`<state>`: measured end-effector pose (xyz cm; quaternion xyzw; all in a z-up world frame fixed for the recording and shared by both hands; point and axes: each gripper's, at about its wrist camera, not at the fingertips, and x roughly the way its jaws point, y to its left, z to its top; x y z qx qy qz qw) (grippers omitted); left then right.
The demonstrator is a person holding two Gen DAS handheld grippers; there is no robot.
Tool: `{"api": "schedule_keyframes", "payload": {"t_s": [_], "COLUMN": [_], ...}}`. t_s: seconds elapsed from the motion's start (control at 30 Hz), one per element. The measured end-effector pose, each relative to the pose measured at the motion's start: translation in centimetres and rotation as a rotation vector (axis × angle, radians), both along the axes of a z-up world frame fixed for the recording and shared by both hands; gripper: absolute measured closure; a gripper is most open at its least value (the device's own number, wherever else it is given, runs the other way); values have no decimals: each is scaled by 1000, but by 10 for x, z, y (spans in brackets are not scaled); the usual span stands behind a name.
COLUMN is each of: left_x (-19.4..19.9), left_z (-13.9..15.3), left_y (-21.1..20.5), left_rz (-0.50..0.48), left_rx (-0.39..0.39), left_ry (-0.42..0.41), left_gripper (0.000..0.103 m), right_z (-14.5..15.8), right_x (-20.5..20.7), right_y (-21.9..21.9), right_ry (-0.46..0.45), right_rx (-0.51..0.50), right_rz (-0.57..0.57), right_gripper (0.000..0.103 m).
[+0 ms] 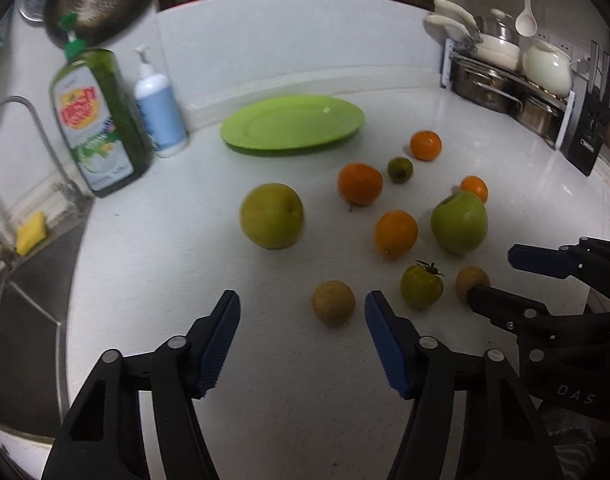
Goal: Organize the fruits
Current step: 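Close the left tool on a small brown fruit while the right tool grasps another brown fruit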
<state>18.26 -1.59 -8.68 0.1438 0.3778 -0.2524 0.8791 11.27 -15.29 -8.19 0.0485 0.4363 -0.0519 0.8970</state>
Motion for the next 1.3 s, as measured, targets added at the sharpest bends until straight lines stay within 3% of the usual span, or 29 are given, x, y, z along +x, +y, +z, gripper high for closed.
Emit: {"api": "schedule_keyframes", "payload": {"t_s": [0.33,0.8,1.3], "left_x": [9,12,9], "left_z": [-13,-22,-8], "left_y": [-10,-16,-14], "left_rz": [-60,-96,-114], "left_rx": [9,22,-10], "left_ry": [55,84,63], "left_gripper": [58,75,76], "right_z": [-6,-9,0], "right_x": [6,9,8], "right_y": [-1,1,2], "right_ry": [39,49,27], "right_rx": [29,45,29], "right_rz": [-15,-20,-18], "right_gripper": [64,73,76]}}
